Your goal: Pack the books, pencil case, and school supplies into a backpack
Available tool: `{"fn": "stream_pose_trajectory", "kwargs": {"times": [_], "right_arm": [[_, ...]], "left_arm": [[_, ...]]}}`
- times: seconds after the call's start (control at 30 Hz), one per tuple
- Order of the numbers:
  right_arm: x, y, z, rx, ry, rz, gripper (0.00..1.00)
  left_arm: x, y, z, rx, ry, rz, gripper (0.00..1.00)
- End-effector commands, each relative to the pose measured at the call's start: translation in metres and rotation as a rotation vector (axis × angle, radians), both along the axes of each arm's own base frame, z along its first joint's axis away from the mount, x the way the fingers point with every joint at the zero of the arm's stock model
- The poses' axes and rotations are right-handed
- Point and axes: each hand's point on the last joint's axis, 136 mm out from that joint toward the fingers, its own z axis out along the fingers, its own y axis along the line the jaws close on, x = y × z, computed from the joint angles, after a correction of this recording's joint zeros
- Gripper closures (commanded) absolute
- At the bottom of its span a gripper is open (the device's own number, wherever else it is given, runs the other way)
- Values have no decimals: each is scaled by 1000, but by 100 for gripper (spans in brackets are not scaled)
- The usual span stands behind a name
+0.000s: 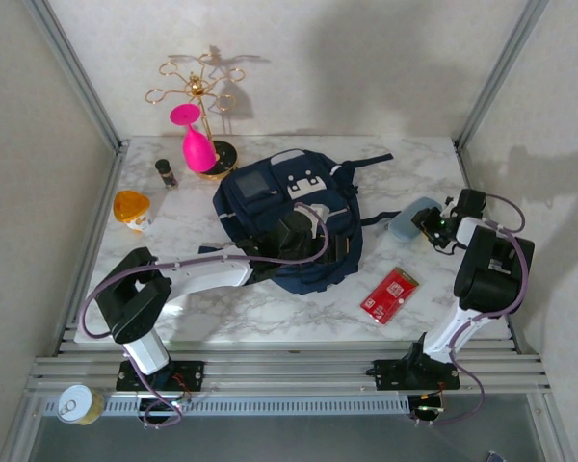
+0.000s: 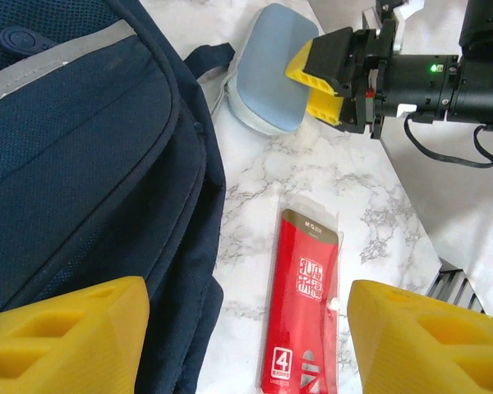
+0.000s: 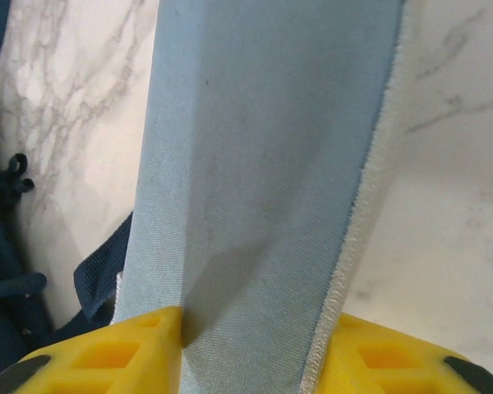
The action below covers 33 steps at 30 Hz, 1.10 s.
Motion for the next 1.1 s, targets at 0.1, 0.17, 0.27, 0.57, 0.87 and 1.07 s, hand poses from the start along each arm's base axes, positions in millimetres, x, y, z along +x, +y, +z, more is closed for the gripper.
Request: {"fn": "stream_pose_trajectory", "kwargs": {"times": [0.1, 0.17, 0.27, 0.57, 0.87, 1.07], "right_arm": [[15, 2, 10, 31, -58, 13, 72], [16, 3, 20, 35, -78, 12, 81], [15, 3, 37, 27, -106, 7, 91], [-7, 17, 89, 47, -178, 26, 96], [-28, 40, 116, 92, -213, 74, 96], [-31, 50, 125, 112, -229, 94, 97]], "left_arm": [[3, -4, 3, 13, 11, 4, 35], [6, -3, 8, 24, -2, 7, 35], [19, 9, 17, 139, -83, 29, 33], [2, 23, -2, 514, -208, -259, 27], [14, 38, -36, 740, -259, -320, 23], [31, 41, -52, 819, -279, -286, 20]]}}
